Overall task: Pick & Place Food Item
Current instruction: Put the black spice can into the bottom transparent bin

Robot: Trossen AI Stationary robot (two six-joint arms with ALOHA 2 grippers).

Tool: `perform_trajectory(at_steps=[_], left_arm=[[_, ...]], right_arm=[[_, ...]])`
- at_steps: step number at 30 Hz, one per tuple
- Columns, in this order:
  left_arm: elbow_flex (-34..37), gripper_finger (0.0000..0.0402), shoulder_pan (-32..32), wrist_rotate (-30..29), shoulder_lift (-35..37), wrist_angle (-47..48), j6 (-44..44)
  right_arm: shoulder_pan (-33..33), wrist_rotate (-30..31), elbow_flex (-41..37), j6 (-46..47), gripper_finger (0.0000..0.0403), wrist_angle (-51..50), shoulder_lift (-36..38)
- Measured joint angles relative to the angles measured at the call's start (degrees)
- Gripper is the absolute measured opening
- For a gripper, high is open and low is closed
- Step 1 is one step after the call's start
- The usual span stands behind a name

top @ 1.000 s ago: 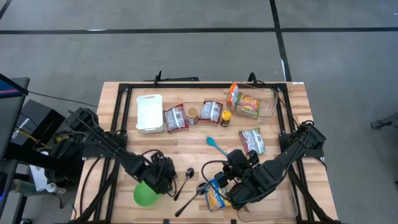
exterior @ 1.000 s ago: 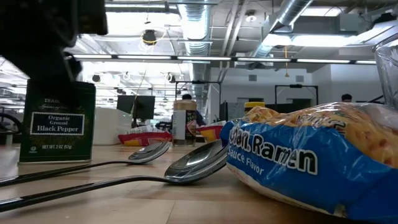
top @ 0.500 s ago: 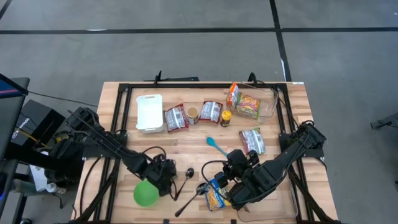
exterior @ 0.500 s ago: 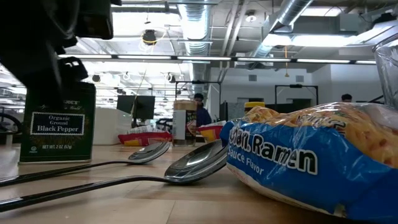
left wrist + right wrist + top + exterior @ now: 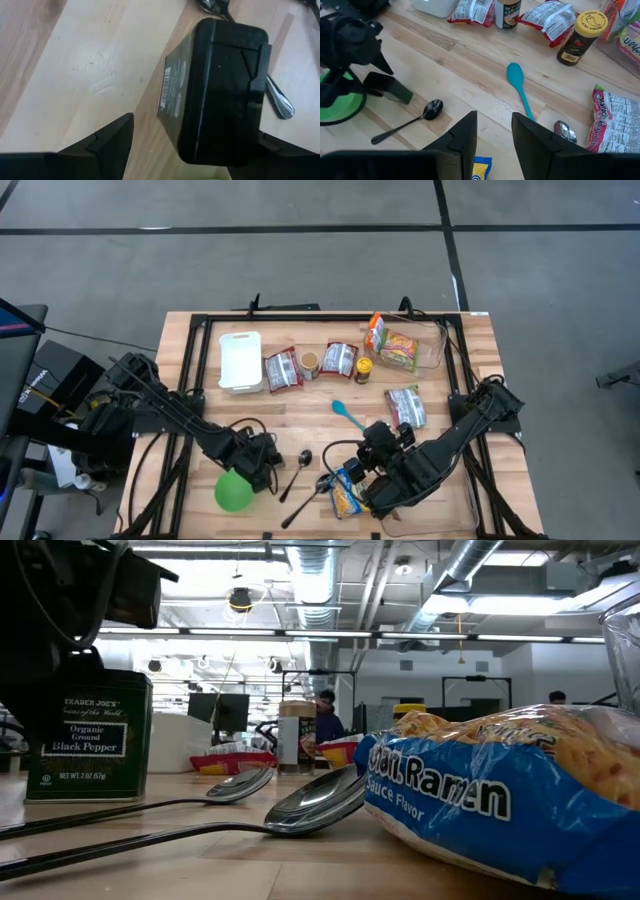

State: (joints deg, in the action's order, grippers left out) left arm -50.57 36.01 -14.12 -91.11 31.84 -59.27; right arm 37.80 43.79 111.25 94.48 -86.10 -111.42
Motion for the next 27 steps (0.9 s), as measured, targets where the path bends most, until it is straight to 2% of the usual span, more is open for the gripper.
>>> perform_trajectory(at_steps=[13, 22, 27], left_arm=[[0.0, 0.0264, 0.7, -8.6, 0.0, -0.7, 1.0], [0.0, 0.0264, -0.8, -9.8, 0.0, -7.2, 11.0], [0.0, 0.0264, -3.3, -9.8, 0.0, -8.2, 12.5]], right_arm=[[0.0, 0.0, 0.0, 0.0, 0.0116, 0.5, 0.0], [0.0, 0.0, 0.0, -0.2, 0.0116, 0.5, 0.0], [0.0, 0.0, 0.0, -0.2, 0.0116, 0.9, 0.0]])
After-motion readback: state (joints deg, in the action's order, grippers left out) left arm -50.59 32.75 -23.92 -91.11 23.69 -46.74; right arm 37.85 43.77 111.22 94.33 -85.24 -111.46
